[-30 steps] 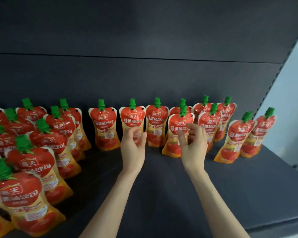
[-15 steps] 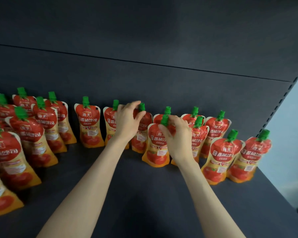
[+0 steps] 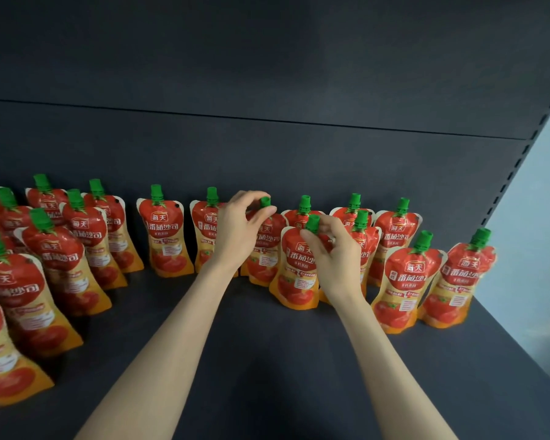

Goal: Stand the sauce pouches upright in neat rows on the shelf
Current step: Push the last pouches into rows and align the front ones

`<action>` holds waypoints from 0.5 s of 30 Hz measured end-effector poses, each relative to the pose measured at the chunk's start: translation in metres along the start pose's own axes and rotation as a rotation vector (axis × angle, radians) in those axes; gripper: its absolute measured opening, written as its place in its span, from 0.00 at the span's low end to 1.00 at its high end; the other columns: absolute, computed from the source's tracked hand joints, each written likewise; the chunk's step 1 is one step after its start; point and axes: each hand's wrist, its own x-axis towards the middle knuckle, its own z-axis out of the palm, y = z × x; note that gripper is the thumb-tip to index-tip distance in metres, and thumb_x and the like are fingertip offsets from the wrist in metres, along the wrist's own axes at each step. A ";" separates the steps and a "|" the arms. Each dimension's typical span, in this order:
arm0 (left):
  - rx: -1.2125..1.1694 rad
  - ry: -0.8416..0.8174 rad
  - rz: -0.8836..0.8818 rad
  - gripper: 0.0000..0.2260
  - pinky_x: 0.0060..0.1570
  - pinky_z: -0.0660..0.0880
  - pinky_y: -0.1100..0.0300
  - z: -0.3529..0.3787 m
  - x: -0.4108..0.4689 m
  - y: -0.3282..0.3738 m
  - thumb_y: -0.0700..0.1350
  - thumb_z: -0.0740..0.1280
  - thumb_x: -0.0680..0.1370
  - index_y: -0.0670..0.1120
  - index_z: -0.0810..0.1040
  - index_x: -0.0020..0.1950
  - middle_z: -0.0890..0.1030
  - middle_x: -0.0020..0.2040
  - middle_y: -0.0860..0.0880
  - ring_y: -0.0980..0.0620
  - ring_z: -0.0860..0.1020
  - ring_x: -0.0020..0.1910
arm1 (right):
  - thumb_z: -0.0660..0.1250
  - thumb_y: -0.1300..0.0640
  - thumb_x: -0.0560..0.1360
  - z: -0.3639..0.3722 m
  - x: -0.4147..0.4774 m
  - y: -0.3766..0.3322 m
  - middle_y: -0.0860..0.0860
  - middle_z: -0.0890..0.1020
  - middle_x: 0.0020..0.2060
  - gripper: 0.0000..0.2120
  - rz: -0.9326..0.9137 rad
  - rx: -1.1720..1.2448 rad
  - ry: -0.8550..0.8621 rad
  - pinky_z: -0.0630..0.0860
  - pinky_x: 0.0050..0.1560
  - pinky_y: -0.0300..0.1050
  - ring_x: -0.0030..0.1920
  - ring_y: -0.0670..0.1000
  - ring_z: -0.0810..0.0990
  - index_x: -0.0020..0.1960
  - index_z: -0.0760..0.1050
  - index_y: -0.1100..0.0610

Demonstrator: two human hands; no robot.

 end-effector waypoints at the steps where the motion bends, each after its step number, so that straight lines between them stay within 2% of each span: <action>1: -0.007 0.004 -0.004 0.11 0.49 0.77 0.60 -0.004 -0.003 0.003 0.44 0.70 0.74 0.43 0.79 0.54 0.79 0.48 0.48 0.53 0.78 0.48 | 0.68 0.60 0.74 -0.001 -0.002 0.001 0.35 0.76 0.44 0.09 -0.002 0.008 0.004 0.68 0.46 0.21 0.47 0.27 0.74 0.53 0.74 0.52; 5: -0.017 0.063 -0.008 0.11 0.49 0.76 0.60 -0.024 -0.019 0.011 0.45 0.70 0.74 0.44 0.80 0.54 0.79 0.48 0.48 0.53 0.78 0.47 | 0.68 0.61 0.75 -0.005 -0.009 -0.003 0.36 0.78 0.45 0.09 -0.011 0.070 0.008 0.70 0.48 0.24 0.48 0.30 0.76 0.53 0.74 0.50; 8: -0.022 0.090 -0.038 0.12 0.52 0.76 0.59 -0.034 -0.041 0.015 0.46 0.70 0.73 0.45 0.80 0.56 0.78 0.50 0.52 0.55 0.78 0.51 | 0.68 0.58 0.75 -0.005 -0.018 -0.003 0.42 0.81 0.48 0.10 0.012 0.133 0.002 0.76 0.51 0.34 0.52 0.40 0.79 0.56 0.76 0.50; 11: -0.087 0.159 -0.052 0.13 0.54 0.76 0.60 -0.037 -0.064 0.016 0.46 0.69 0.74 0.47 0.78 0.57 0.78 0.53 0.53 0.57 0.77 0.54 | 0.68 0.54 0.74 -0.002 -0.031 -0.002 0.45 0.81 0.51 0.13 0.048 0.145 0.009 0.77 0.54 0.39 0.54 0.42 0.79 0.58 0.75 0.52; 15: -0.278 0.136 -0.305 0.18 0.49 0.74 0.73 -0.028 -0.093 0.013 0.46 0.72 0.72 0.53 0.72 0.59 0.78 0.52 0.60 0.62 0.77 0.52 | 0.71 0.54 0.72 0.005 -0.050 0.004 0.45 0.80 0.53 0.20 0.191 0.268 -0.004 0.78 0.52 0.36 0.53 0.41 0.79 0.61 0.70 0.52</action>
